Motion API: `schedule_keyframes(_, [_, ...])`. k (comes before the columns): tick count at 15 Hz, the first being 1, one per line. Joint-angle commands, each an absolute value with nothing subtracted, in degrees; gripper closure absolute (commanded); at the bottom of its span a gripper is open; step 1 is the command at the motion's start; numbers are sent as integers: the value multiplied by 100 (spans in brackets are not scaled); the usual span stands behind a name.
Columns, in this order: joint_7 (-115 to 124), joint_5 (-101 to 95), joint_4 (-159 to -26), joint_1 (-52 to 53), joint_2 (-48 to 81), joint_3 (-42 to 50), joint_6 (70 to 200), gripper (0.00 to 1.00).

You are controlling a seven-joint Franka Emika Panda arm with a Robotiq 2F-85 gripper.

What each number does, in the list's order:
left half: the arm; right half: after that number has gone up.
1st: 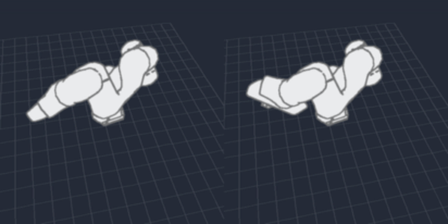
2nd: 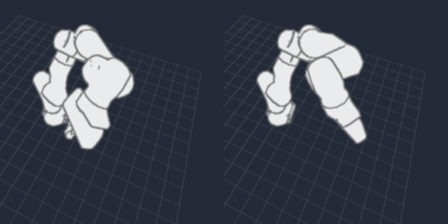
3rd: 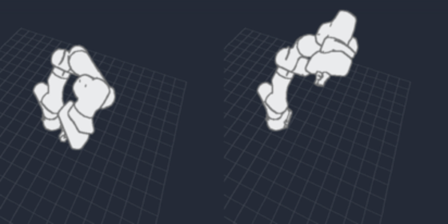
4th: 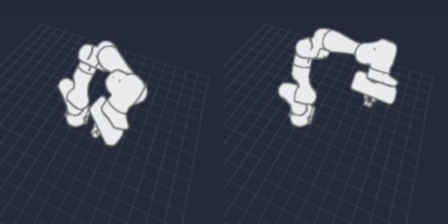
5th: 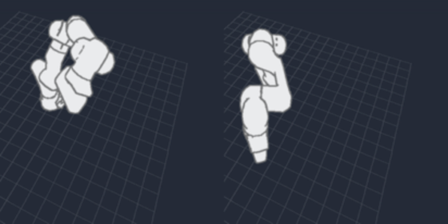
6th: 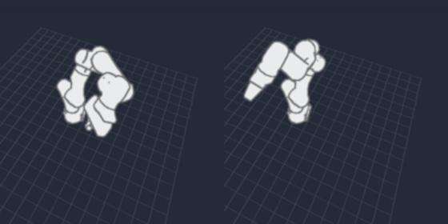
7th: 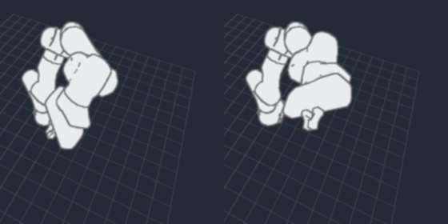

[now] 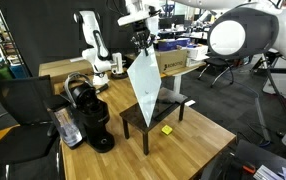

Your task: Put the whiteboard on the table

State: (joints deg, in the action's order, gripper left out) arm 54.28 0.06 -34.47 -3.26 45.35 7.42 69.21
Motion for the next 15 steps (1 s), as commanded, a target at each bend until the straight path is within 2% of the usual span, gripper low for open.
schedule_keyframes(1, [5483, 68, -3805, -289, 4171, 714, 6928, 98])
schedule_keyframes(9, [5743, 130, -4077, -290, 3911, 709, 6884, 98])
schedule_keyframes(15, [5738, 165, -5214, -256, 3122, 711, 7060, 98])
